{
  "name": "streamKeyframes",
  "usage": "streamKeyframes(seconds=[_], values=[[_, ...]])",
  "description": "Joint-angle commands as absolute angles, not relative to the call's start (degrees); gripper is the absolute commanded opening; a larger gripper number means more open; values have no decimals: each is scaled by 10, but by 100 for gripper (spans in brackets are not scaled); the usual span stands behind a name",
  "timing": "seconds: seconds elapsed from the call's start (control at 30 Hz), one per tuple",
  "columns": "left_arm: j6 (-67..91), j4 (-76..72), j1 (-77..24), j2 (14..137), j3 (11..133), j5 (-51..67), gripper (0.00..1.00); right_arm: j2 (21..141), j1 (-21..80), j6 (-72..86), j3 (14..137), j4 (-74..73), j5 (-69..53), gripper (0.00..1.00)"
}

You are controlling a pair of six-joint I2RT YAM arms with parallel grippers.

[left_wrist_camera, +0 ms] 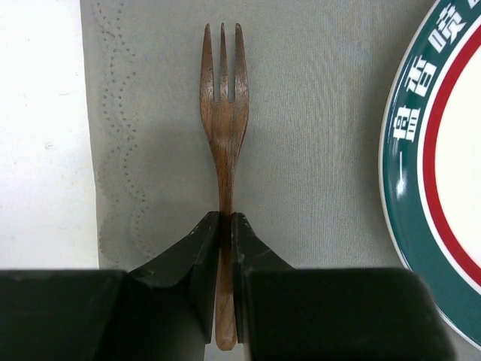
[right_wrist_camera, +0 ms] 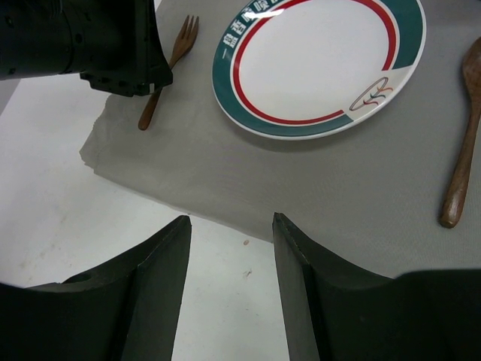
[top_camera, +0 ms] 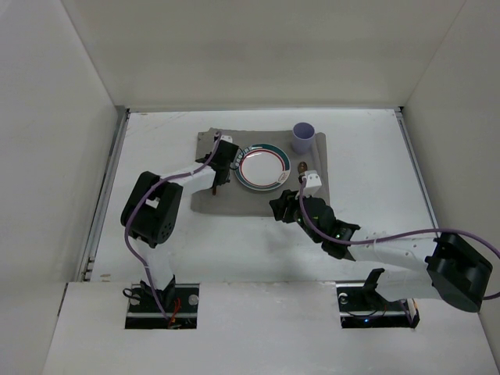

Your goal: Set the dinner table for one person

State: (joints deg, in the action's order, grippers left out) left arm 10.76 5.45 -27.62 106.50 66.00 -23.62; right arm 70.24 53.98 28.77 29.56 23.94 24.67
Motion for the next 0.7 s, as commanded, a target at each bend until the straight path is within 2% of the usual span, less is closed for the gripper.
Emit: streamKeyframes(seconds=[0.0,0.2,0.33,0.67], values=[[77,52,-272,1071,661,-229,8,703,538,294,310,259,250,54],[75,48,-264,1079,656,-227,10,700,534,295,308,259,251,54],[73,47,-266,1071,651,-230,15,697,535,293,308,259,254,54],[87,66,-291,992,628,-276,45,702,532,296,307,259,251,54]])
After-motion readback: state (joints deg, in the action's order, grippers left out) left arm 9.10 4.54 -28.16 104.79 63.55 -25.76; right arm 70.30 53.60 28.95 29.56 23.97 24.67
